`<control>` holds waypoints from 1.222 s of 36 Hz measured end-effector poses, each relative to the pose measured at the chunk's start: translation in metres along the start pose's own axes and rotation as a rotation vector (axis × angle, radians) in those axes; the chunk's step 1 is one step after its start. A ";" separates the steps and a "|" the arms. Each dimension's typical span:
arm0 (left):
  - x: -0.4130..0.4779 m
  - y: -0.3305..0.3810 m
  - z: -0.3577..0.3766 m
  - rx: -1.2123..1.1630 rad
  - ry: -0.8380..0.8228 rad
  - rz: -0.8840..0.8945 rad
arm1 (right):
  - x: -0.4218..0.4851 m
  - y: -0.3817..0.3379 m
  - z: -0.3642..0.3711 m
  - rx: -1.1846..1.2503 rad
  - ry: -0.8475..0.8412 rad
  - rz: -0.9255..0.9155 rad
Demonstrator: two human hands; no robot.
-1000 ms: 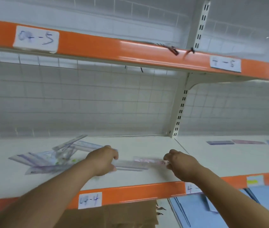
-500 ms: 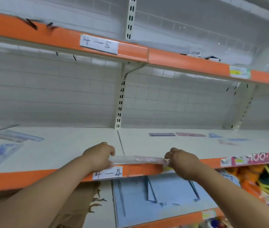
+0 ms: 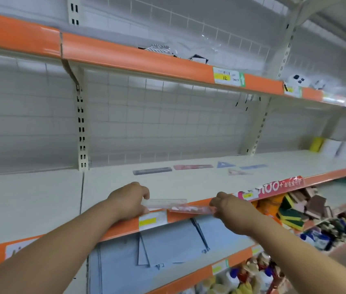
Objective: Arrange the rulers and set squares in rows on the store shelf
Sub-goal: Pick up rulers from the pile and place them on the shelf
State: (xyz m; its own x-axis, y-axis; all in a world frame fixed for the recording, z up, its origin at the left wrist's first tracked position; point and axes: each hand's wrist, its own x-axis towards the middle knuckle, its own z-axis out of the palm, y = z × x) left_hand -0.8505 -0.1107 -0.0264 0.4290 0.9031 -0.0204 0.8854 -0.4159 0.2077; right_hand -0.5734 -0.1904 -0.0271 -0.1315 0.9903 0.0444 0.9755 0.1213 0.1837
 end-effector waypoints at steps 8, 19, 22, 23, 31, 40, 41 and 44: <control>0.072 0.044 0.011 -0.018 -0.003 0.056 | 0.031 0.074 0.003 -0.041 0.000 0.037; 0.148 0.077 0.016 -0.015 -0.010 0.049 | 0.080 0.151 0.019 -0.010 -0.018 0.059; 0.158 0.084 0.021 -0.013 -0.013 0.036 | 0.091 0.167 0.027 -0.001 -0.026 0.046; 0.162 0.086 0.023 -0.011 -0.009 0.032 | 0.094 0.172 0.029 0.004 -0.026 0.041; 0.184 0.113 0.039 -0.041 0.006 -0.062 | 0.124 0.223 0.048 0.015 -0.030 -0.068; 0.194 0.145 0.059 -0.027 0.032 -0.244 | 0.155 0.285 0.065 0.023 -0.084 -0.244; 0.193 0.147 0.061 -0.021 0.039 -0.268 | 0.157 0.291 0.066 0.034 -0.103 -0.260; 0.185 0.150 0.062 0.002 0.049 -0.336 | 0.162 0.301 0.069 0.066 -0.151 -0.314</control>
State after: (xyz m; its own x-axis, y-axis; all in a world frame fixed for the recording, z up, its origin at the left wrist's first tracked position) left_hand -0.6276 -0.0127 -0.0597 0.1041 0.9937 -0.0407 0.9762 -0.0942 0.1953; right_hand -0.2891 0.0115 -0.0324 -0.4041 0.9021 -0.1512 0.9015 0.4208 0.1016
